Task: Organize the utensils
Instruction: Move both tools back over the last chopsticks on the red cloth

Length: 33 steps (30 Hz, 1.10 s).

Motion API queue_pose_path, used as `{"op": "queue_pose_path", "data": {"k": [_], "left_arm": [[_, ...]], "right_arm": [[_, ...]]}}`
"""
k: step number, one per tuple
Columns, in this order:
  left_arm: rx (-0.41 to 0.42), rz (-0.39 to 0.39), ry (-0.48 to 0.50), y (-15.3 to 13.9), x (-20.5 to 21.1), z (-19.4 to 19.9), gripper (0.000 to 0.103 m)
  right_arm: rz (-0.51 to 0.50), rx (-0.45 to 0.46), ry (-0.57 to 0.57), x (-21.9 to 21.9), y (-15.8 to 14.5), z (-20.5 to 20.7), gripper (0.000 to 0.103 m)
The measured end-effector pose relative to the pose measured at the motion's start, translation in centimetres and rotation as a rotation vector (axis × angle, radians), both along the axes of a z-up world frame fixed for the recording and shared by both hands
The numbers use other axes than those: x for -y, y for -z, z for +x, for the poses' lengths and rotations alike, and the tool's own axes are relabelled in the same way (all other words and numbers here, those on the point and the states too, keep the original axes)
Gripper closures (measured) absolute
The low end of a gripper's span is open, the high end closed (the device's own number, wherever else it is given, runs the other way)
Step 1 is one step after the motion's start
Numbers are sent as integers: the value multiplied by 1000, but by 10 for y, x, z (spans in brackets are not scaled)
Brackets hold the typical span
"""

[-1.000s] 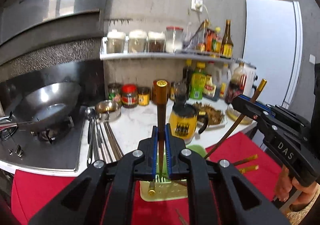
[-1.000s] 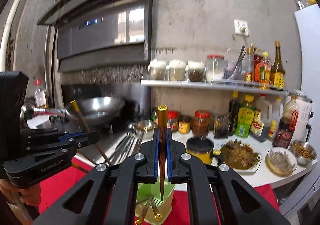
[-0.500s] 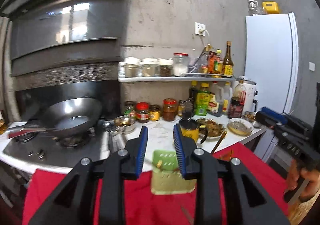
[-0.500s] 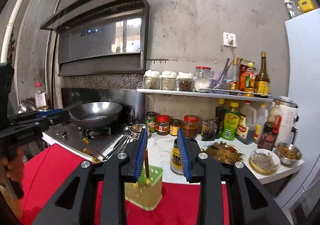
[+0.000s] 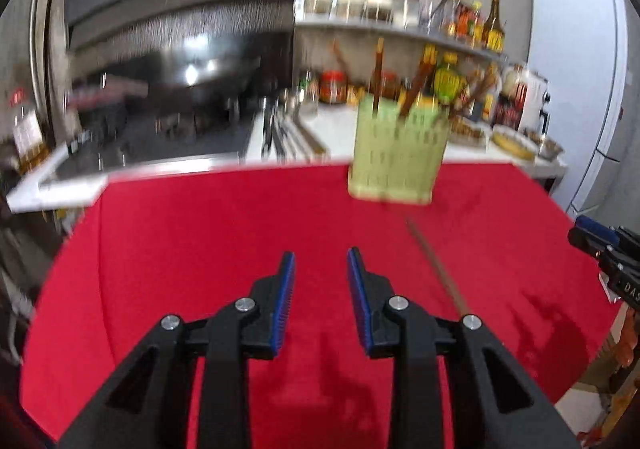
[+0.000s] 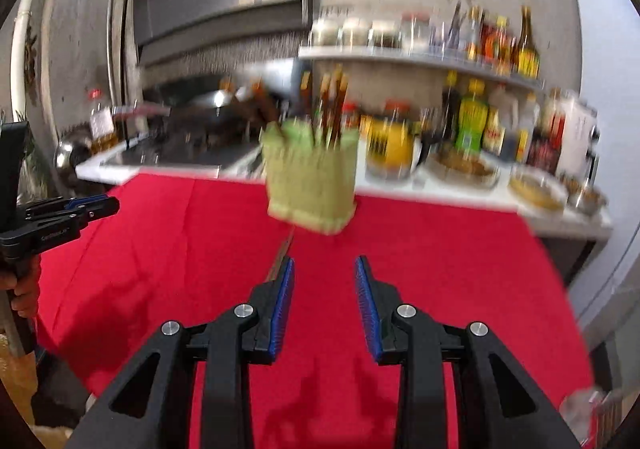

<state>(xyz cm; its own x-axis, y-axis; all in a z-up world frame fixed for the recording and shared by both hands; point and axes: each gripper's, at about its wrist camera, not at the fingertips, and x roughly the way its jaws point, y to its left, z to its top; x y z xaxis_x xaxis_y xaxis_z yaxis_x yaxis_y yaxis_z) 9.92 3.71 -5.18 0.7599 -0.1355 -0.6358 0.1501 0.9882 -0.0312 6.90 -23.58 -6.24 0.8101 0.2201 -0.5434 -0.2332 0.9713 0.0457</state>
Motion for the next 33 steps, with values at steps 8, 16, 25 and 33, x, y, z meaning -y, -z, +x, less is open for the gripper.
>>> {"op": "queue_pose_path", "data": {"k": [8,16,25,33], "left_arm": [[-149,-47,2,56,0,-13,77],[-188,-29,74,70,24,-12,77],[-198,-27,82,73,29,-3,77],[-203,-26,91,72,35,-1,77]], "right_arm": [[43,-175,-37,-26,55,-5,70],[20,-231,-90,-56,69,10,89],[24,-267,-114,-61,77,29,93],[-62,-260,-120,-62,80,29,92]]}}
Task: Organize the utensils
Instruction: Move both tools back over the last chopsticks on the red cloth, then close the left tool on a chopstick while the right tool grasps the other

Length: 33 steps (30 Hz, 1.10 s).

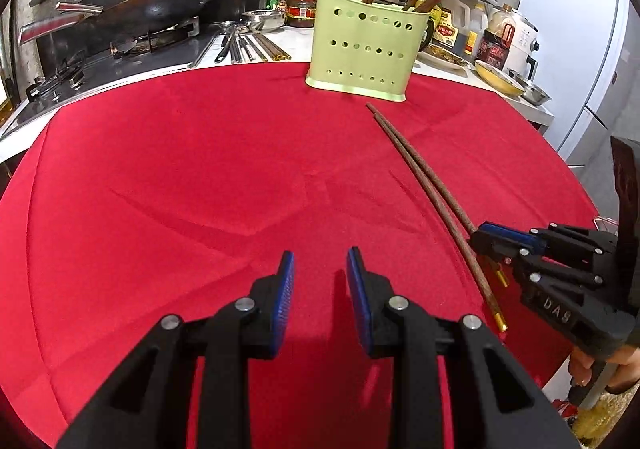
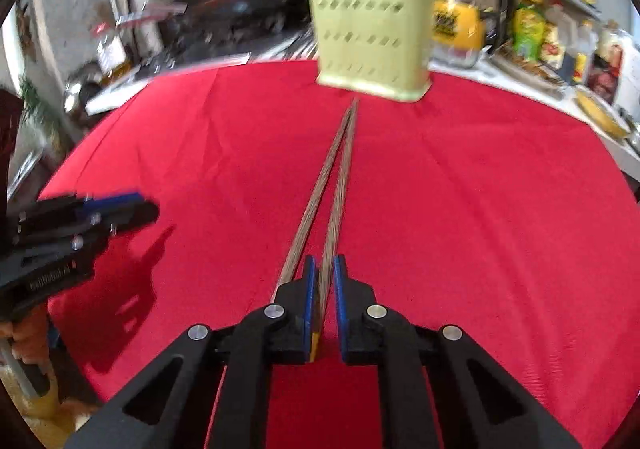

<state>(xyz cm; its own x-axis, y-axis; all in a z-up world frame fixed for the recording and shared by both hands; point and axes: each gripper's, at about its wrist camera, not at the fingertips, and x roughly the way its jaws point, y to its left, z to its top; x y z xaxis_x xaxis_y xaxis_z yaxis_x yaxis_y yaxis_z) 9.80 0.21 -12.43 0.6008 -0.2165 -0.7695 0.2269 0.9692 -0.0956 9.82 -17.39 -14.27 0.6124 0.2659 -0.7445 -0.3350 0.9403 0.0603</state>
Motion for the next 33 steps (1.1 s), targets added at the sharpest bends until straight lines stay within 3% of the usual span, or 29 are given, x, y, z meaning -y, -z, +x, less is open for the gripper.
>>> {"op": "queue_pose_path", "data": {"k": [3,10,19,23,25,30,33], "left_arm": [[-6,-7,12,-1,6,0,77],[-23,-40,112,-1,37,-5,77],[-88,-93,248,7,94,-6,77],[-104,-45,249,15,107,-2,77],[-95,10,238,15,109,-2,90],[-70,96,187,13,88,-3,95],[-74,95,144,12,64,2,96]], "right_arm": [[-30,21,34,4,1,-4,95],[24,-17,148,47,2,-21,96],[73,-10,159,61,4,-40,96],[78,-5,160,62,4,-43,95],[76,0,160,61,4,-44,95],[92,8,137,56,4,-43,95],[105,14,119,53,5,-40,95]]}}
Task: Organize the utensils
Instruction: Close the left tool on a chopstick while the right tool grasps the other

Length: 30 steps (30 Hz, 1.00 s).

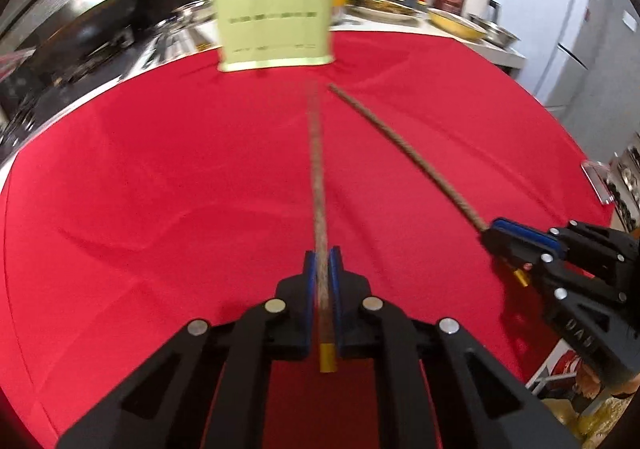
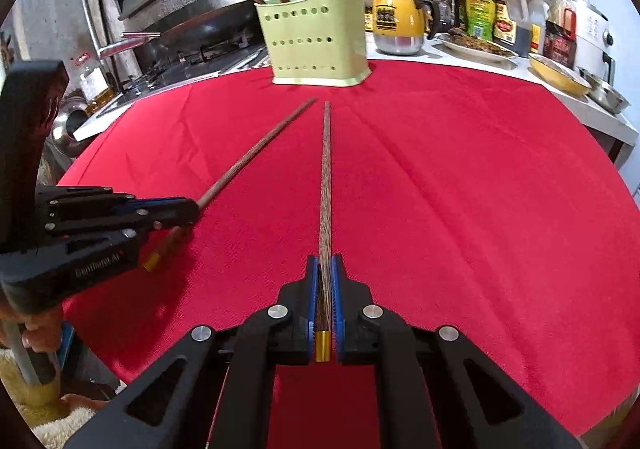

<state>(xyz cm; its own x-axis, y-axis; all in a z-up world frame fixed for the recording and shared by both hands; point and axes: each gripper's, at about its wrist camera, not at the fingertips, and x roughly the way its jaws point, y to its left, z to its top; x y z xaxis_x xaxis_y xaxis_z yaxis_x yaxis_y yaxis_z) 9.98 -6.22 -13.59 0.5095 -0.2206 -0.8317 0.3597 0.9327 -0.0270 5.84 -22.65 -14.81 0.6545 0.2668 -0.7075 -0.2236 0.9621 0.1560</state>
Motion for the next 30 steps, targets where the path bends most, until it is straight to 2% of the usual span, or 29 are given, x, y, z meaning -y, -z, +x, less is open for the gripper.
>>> {"op": "queue_pose_path", "data": {"k": [3,6,8,10,12,16,20,24,30], "left_arm": [[0,-12,-24,-1,-20,-2,96],[7,-22,-2,-1,-31,-16,94],[31,-15,16,0,-34,-28,92],[44,-26,29,0,-35,-35,83],[51,-36,39,1,-35,-37,79],[60,-36,25,2,-31,-31,79],[62,7,11,2,-27,-33,79],[65,32,-13,2,-28,-38,79],[76,67,-12,3,-28,-48,80]], "right_arm": [[-13,9,-13,-5,-1,0,91],[-12,12,-40,-6,-1,-5,86],[-2,15,-53,-6,-1,-8,80],[0,23,-60,-5,0,-13,78],[-2,31,-63,-5,0,-17,78],[16,33,-49,-7,0,-16,78],[12,47,-53,-13,0,-16,79],[-70,75,-50,-21,2,-21,82],[-76,62,-39,-13,2,-33,82]]}}
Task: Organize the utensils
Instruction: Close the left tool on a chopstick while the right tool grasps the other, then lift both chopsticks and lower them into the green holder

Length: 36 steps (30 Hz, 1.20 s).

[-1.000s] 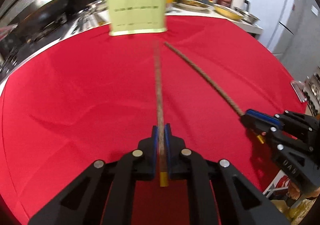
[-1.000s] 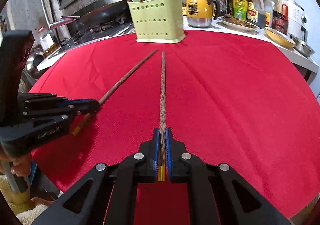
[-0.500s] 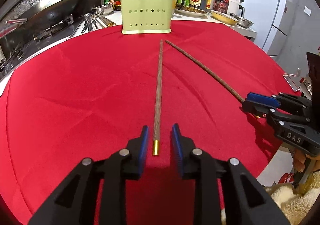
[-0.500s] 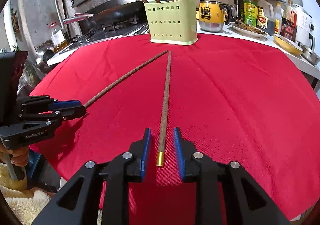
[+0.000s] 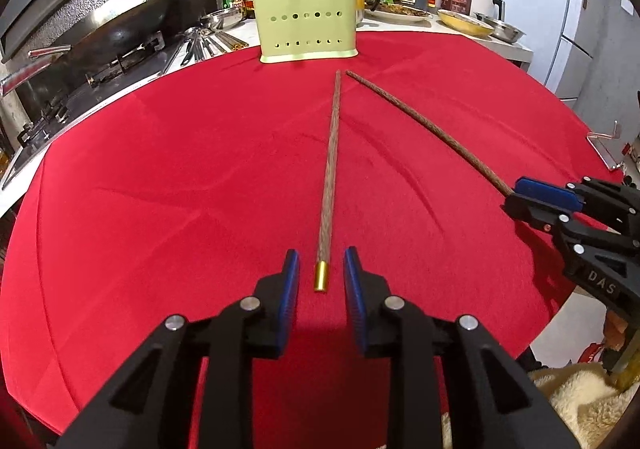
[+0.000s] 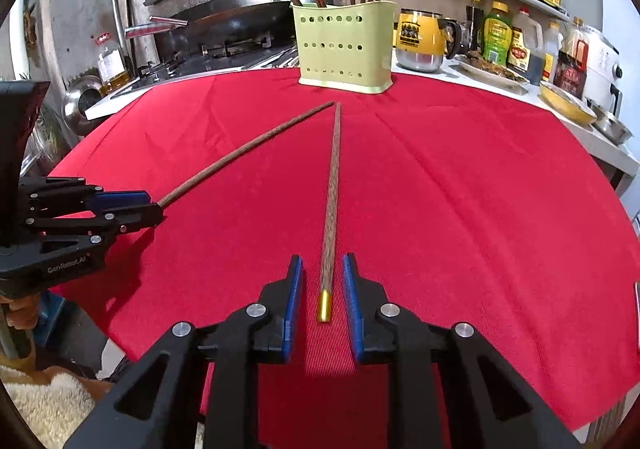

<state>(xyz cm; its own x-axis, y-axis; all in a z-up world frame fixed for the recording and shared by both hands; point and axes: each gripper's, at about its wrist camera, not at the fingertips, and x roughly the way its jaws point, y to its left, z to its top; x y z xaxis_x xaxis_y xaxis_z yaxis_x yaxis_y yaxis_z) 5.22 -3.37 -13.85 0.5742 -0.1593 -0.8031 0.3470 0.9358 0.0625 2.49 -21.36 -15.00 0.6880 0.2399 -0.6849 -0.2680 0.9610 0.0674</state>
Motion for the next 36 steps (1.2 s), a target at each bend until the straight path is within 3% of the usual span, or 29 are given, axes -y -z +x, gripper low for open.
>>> {"op": "queue_pose_path", "data": {"k": [3,6,7,12,15,26,30,36], "left_arm": [[12,7,5,0,0,-3,82],[26,21,-4,0,0,-2,93],[29,22,-7,0,0,-2,95],[13,-68,8,-3,-7,2,96],[71,-104,5,-19,-12,-2,96],[421,-255,-2,-143,-41,-13,96],[486,-267,3,-169,-41,-11,96],[494,-272,19,-180,-36,1,96]], "right_arm": [[-1,7,12,1,0,-4,83],[20,15,55,5,2,-2,96],[25,17,58,6,2,-2,96],[16,35,61,2,1,1,96],[19,59,49,5,-11,-1,96],[114,313,38,27,-130,-7,96],[122,386,27,26,-165,-4,96],[105,434,24,26,-198,13,96]]}}
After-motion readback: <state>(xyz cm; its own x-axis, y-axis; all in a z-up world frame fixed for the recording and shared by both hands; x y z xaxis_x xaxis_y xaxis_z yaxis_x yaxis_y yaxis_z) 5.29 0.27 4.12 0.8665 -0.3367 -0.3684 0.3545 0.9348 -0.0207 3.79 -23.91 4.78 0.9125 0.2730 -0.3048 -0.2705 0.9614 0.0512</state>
